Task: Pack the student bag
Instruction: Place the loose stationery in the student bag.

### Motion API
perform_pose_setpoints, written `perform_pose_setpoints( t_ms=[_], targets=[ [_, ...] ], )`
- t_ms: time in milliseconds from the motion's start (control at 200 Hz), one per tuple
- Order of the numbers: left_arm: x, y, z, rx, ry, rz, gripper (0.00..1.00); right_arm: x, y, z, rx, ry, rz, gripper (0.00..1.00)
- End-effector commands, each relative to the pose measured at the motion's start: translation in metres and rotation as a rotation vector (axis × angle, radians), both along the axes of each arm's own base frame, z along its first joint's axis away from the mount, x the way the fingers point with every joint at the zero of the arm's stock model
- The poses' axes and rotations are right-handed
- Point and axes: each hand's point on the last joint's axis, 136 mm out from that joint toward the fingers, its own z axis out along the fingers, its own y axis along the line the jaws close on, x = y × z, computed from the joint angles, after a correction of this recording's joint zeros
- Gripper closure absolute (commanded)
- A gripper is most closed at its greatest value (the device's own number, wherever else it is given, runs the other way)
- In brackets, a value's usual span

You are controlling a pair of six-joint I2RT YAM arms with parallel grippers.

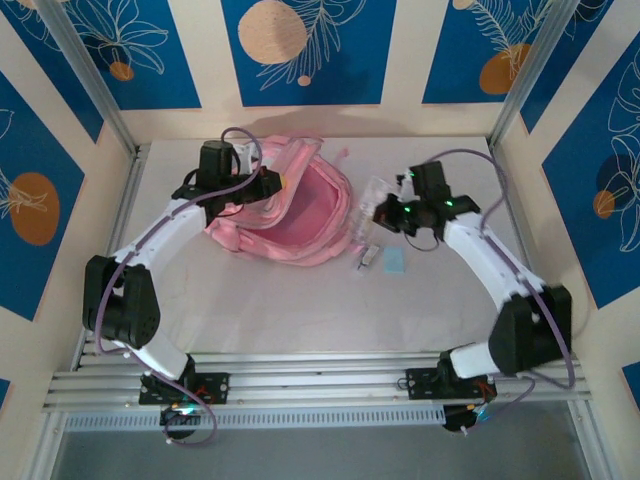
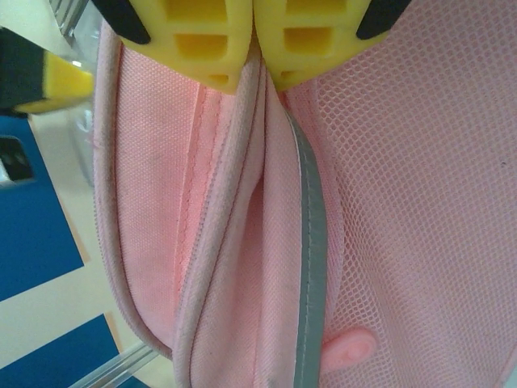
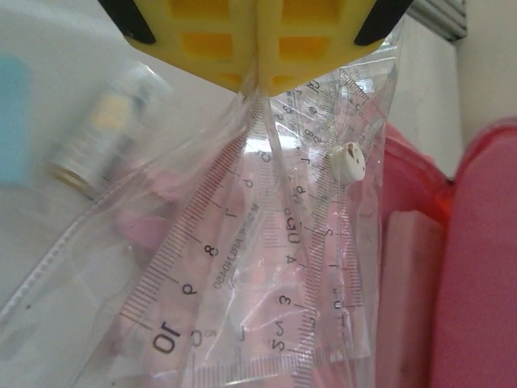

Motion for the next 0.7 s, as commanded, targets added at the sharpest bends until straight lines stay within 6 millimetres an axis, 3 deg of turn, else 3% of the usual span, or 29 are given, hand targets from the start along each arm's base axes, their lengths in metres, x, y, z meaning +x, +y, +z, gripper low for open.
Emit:
perform_pose_setpoints(
  t_ms=[0,155,270,415,545,695],
  targets=[
    [-0.002,-0.011,0.074,-0.071,-0.202,-0.079,1.00,0.044,0.057,0.018,0.151,-0.091,0.102,1.00],
    [0.001,-0.013,0.073,-0.075,-0.198,-0.078,1.00,0.086,0.127,0.010,0.244,-0.085,0.210,1.00],
    [0.003,-0.013,0.073,-0.084,-0.195,-0.069,1.00,0.101,0.171,-0.017,0.265,-0.021,0.247,1.00],
    [0.004,-0.013,0.077,-0.089,-0.196,-0.066,1.00,0.103,0.215,-0.031,0.328,0.014,0.288,1.00],
    [0.006,-0.014,0.079,-0.105,-0.196,-0.062,1.00,0.091,0.245,-0.036,0.337,0.024,0.343,1.00],
    [0.008,-0.020,0.076,-0.164,-0.177,-0.064,1.00,0.094,0.264,-0.038,0.383,0.022,0.363,1.00]
  ],
)
